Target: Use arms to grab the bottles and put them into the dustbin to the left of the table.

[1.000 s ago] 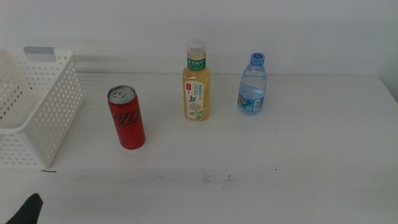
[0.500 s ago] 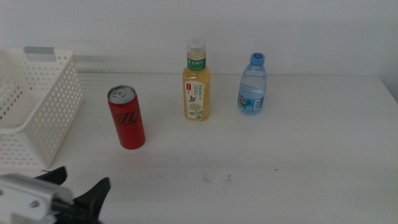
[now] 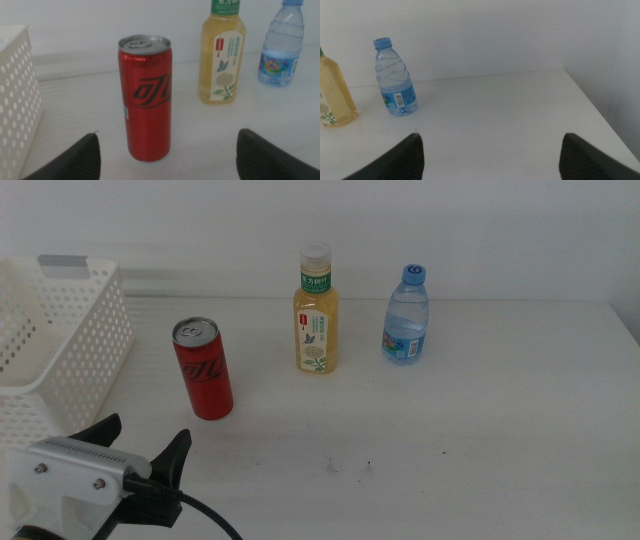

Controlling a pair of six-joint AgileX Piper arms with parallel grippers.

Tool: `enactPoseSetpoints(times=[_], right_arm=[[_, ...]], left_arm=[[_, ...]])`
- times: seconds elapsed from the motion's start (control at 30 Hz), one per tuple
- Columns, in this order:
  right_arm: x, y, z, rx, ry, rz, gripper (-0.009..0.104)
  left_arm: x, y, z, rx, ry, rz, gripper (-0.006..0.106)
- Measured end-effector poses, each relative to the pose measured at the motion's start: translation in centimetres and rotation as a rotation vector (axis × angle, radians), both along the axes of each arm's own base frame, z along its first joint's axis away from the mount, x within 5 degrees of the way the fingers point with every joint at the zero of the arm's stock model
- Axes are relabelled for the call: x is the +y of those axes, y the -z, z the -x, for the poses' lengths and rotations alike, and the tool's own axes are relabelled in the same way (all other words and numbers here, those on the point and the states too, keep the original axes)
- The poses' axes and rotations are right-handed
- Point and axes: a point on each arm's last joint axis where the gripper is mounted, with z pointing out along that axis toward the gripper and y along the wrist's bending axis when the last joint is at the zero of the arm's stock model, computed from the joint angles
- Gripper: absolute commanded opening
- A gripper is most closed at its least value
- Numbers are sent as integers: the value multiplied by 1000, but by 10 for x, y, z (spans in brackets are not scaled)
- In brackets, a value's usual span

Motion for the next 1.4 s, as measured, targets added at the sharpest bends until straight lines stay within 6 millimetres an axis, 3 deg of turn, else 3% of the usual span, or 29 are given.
enactPoseSetpoints(times=[0.6, 0.97, 1.4], right_arm=[[0, 0, 0, 0, 0, 0, 91], [0, 0, 0, 0, 0, 0, 91], [0, 0, 0, 0, 0, 0, 91]], left_arm=[[-2, -1, -6, -15, -12, 20, 91], [-8, 32, -60, 106, 28, 7, 91], [-20, 46, -127, 65, 39, 28, 91]])
